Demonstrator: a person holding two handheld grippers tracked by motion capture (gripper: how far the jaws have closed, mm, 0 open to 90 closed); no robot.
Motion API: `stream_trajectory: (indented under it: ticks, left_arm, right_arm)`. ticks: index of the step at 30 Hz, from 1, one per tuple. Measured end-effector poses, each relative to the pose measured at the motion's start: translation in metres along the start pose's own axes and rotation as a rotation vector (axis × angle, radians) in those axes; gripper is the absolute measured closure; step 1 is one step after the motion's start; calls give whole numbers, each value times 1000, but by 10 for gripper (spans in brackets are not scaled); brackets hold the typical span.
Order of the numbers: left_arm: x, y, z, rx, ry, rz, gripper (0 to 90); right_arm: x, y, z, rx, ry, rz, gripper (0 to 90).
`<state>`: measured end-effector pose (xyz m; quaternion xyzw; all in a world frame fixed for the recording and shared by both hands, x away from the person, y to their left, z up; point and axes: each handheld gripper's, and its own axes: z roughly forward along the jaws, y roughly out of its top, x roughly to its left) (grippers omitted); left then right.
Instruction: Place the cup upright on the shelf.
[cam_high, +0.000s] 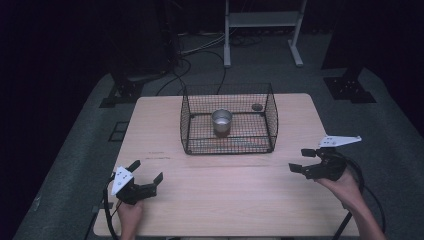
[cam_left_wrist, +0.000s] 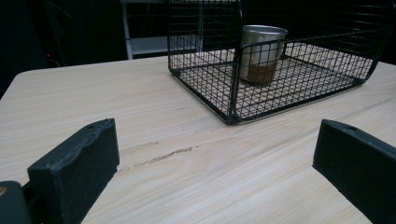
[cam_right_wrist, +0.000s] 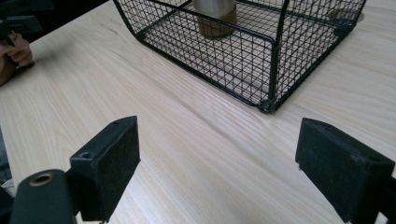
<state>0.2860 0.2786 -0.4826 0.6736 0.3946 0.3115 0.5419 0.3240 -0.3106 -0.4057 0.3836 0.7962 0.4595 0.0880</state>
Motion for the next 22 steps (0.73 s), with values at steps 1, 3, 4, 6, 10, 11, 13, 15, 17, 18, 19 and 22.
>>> stream_trajectory:
  ticks: [1,3,4,6,10,11,13,15,17,18,19,22]
  left_arm:
    - [0,0,0,0,-1,0,0]
    - [0,0,-1,0,-1,1,0]
    - [0,0,-1,0,-2,1,0]
    - [0,0,-1,-1,-3,4,0]
    - [0,0,-1,0,-4,3,0]
    - [0,0,-1,1,-3,3,0]
    - [0,0,-1,1,-4,4,0]
    - [0,0,-1,2,-5,3,0]
    - [0,0,-1,0,-6,3,0]
    - [0,0,0,1,-8,4,0]
    - [-1,0,0,2,-8,5,0]
    - [0,0,-1,2,-7,6,0]
  right_arm:
    - [0,-1,-1,-3,-1,5,130]
    - [0,-4,-4,-10,-11,1,130]
    - [0,-6,-6,-12,-16,0,130]
    - [-2,-10,-9,-18,-20,6,130]
    - [-5,-17,-12,-12,-29,18,130]
    - [-6,-19,-13,-12,-32,24,130]
    - [-7,-22,-14,-12,-42,26,132]
    - [-6,-24,-16,-14,-53,25,132]
    - [-6,-25,-16,-17,-52,22,132]
    - [-5,-27,-16,-15,-59,16,132]
    - [-5,-28,-16,-18,-57,21,132]
    - [-7,-32,-15,-11,-57,19,132]
